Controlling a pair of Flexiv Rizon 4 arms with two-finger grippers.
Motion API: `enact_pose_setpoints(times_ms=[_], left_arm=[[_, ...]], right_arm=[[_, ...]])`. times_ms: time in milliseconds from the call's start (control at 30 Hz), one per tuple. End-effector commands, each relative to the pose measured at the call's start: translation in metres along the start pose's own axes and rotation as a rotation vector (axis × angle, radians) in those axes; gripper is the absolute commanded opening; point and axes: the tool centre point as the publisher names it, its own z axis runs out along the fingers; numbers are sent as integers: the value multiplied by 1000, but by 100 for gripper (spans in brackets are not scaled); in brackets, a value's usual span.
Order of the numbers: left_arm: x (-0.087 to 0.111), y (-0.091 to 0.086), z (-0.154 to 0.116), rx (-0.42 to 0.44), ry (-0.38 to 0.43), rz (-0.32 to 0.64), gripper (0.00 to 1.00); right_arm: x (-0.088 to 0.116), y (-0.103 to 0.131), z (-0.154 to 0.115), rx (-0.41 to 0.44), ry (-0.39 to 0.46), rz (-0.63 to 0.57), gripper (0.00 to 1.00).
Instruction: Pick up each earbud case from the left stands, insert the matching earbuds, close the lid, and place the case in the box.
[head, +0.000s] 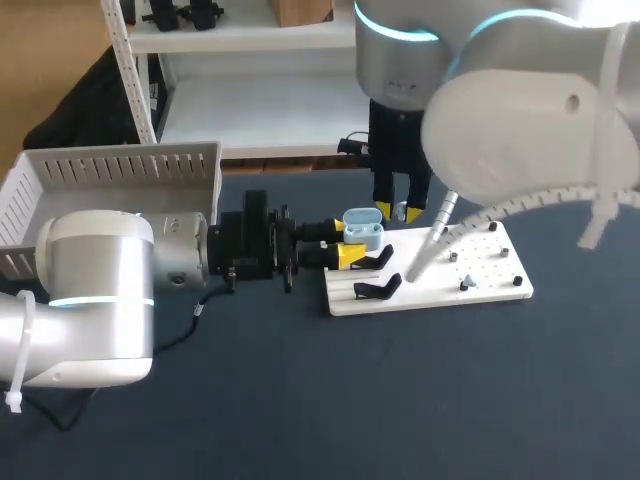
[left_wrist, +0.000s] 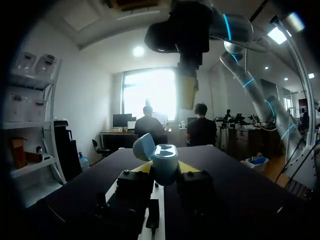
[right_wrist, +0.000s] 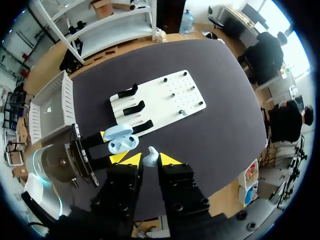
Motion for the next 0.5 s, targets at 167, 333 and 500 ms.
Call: enact_pose_setpoints(times_ms=[167,333,500], left_arm=[[1,-1,0,-4,-4,2,0],[1,-1,0,-4,-4,2,0],[1,-1,0,-4,-4,2,0]], right_arm=[[-6,24,1,71,77,80,0],[-2,27,5,67,60,42,0],[-2,27,5,67,60,42,0]])
